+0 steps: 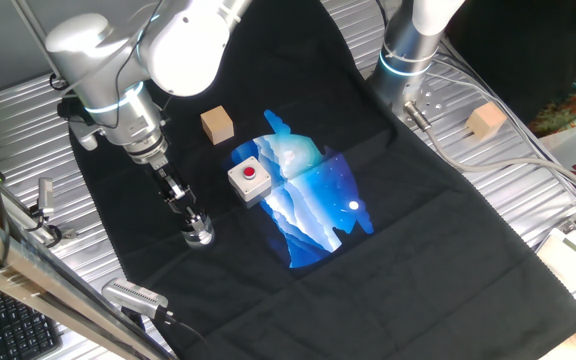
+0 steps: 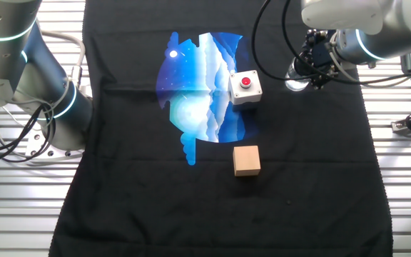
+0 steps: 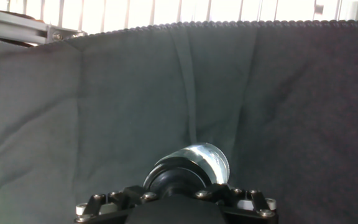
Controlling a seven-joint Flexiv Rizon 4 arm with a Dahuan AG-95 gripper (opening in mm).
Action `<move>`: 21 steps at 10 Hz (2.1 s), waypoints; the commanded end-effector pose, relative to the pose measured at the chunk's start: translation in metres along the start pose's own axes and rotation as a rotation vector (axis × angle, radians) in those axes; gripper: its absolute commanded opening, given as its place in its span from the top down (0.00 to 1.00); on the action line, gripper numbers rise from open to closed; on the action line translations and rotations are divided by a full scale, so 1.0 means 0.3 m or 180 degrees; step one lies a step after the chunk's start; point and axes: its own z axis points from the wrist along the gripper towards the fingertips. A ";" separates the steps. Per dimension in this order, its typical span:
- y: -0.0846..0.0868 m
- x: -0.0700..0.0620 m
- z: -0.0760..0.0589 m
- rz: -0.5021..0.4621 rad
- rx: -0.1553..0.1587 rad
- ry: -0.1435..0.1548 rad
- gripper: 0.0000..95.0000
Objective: Screw the lid onto the jar
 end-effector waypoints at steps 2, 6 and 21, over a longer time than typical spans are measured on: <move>-0.002 0.002 0.001 -0.0002 -0.0024 -0.0002 0.20; 0.000 0.001 0.005 0.0006 -0.0046 -0.0008 0.20; 0.005 0.001 0.012 0.0021 -0.0015 -0.0002 0.40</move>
